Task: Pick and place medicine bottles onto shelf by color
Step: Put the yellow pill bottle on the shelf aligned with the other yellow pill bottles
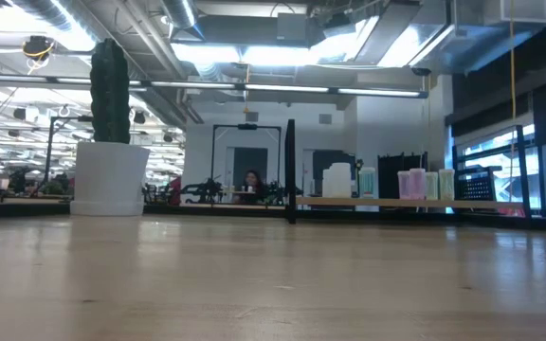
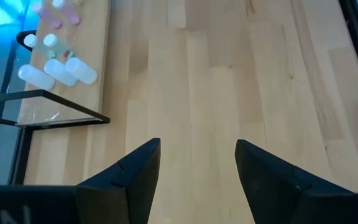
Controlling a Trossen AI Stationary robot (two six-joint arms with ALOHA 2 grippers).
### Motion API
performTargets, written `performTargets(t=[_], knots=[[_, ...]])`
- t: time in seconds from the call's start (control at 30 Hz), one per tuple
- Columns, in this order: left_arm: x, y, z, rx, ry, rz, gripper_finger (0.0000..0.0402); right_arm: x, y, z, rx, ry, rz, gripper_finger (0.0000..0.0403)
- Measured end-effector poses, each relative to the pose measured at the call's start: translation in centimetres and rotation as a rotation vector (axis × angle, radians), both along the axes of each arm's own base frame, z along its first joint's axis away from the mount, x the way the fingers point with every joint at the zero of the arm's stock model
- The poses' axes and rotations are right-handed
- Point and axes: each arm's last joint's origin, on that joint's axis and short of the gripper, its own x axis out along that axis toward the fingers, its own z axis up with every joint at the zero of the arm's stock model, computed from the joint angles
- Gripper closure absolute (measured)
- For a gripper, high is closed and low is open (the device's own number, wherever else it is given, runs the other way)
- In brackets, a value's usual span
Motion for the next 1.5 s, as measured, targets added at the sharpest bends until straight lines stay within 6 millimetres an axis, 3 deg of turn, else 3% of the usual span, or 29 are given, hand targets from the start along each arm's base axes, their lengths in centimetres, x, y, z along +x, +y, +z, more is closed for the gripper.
performTargets(t=[0.43,1.1,1.33,1.5], knots=[[0.8,-0.6,0.7,-0.115,-0.097,-0.070,0.0200,0.3,2.2,-2.6,-0.092,0.048,0.044,0.0205],[0.8,-0.6,0.7,-0.112,-0.101,-0.065,0.0200,-0.1,2.7,-2.7,-0.086,0.038,0.133,0.0205],[0.8,-0.6,0.7,-0.112,-0.100,-0.064,0.0200,-0.9,3.0,-2.6,-0.157,-0.139,0.075,0.0205],[0.9,-0.6,0.7,-0.112,-0.100,-0.064,0.0200,-1.8,3.5,-3.2,-0.199,-0.153,0.129,0.0205]])
